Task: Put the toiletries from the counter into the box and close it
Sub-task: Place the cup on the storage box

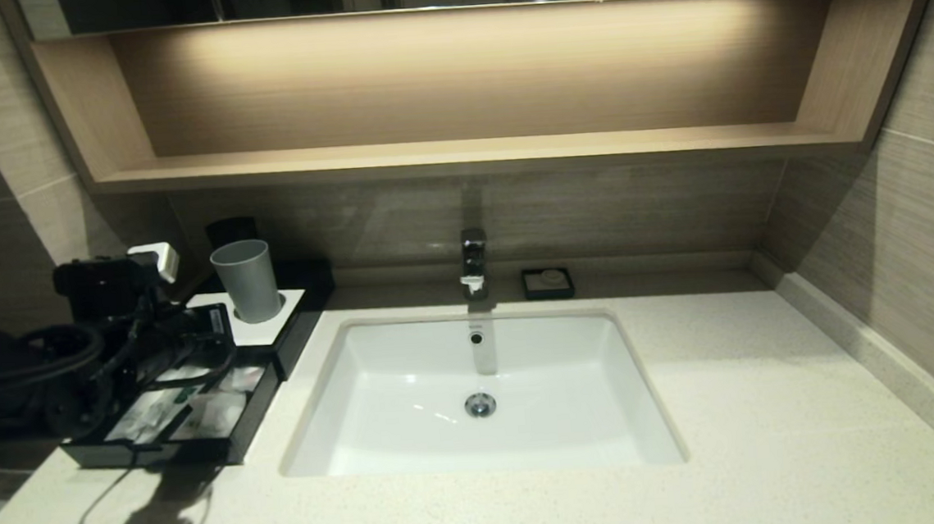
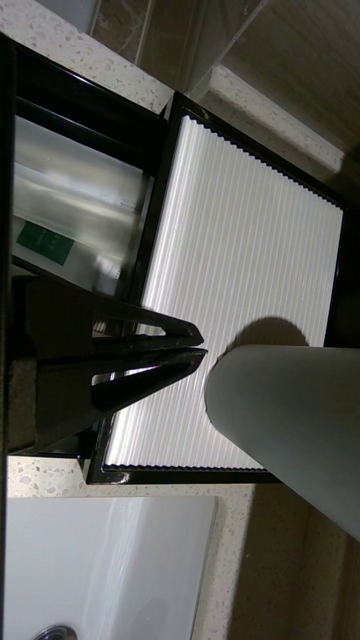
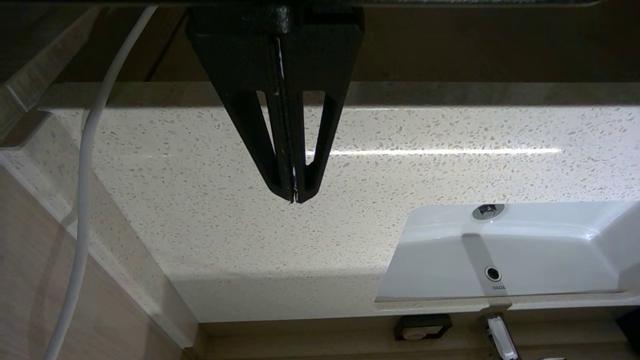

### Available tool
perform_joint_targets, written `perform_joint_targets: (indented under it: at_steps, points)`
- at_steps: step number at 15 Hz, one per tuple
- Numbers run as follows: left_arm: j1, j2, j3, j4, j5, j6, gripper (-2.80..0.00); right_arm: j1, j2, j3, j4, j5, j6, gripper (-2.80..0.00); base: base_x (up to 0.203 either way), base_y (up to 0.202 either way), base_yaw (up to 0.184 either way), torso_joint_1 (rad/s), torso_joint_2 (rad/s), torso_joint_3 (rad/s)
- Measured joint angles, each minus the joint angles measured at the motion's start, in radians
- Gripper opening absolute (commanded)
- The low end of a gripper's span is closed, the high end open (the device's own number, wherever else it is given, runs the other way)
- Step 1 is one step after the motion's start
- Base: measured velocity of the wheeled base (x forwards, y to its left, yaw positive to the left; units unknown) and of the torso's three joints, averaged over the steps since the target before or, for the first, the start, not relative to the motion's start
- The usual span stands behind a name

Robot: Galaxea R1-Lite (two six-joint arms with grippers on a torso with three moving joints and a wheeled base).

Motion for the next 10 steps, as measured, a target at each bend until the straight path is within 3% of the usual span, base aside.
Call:
perform_joint_targets:
  at_steps: [10]
  points:
    - [-0.002, 0.038, -0.033, -0.001, -0.002, -0.001, -2.80, 0.000, 0.000, 0.000, 0.000, 0.000, 0.000, -2.80, 0.000, 0.000, 0.000, 0.000, 0.00, 0.000]
